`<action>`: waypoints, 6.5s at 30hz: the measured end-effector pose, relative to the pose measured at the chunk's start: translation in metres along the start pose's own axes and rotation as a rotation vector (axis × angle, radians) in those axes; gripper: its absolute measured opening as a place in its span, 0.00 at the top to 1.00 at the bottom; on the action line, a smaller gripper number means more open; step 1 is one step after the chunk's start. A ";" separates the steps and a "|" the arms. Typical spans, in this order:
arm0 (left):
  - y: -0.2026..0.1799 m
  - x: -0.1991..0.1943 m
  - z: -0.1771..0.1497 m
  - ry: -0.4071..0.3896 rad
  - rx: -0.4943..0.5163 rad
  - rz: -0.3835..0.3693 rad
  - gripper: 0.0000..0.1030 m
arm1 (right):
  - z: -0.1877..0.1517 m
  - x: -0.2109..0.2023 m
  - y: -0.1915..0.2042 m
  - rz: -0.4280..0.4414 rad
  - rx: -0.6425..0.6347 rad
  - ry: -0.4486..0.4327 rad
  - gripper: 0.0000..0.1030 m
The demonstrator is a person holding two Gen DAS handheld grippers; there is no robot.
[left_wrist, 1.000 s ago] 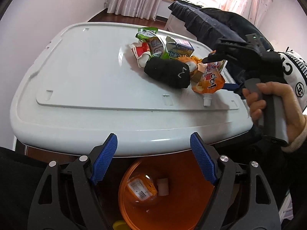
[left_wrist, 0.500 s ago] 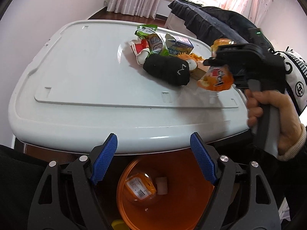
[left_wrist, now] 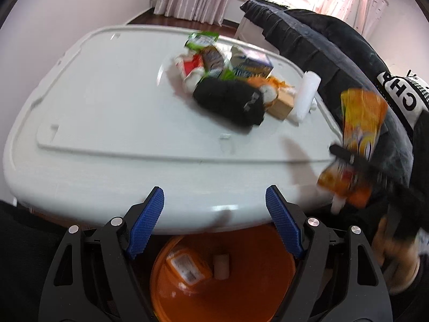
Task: Collect trash
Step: 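Grasp the black sock with the left tool while the right tool holds the pouch, then carry sock and pouch over the orange bucket and open both tools, then grasp the white foam tube with the right tool while the left tool grasps the red wrapper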
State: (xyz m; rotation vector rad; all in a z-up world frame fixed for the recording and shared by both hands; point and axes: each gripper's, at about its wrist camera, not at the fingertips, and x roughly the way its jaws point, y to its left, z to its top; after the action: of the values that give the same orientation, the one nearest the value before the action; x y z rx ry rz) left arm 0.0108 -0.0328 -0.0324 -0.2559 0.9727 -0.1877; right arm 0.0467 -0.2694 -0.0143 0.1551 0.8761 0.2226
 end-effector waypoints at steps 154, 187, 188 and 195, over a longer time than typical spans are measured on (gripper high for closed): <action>0.017 -0.010 -0.009 -0.063 0.030 0.131 0.24 | 0.095 0.112 -0.062 0.040 0.452 0.160 0.78; 0.034 0.126 0.150 -0.018 0.058 0.297 0.24 | 0.069 0.066 -0.056 0.186 0.383 0.098 0.77; 0.036 0.132 0.149 0.002 0.058 0.310 0.24 | 0.069 0.067 -0.056 0.184 0.386 0.100 0.77; 0.043 0.134 0.144 -0.021 0.063 0.388 0.66 | 0.071 0.070 -0.052 0.176 0.373 0.107 0.77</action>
State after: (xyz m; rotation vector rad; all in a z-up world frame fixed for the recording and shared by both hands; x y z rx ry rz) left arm 0.2063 -0.0092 -0.0743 -0.0082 0.9752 0.1393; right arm 0.1512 -0.3046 -0.0331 0.5739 1.0055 0.2309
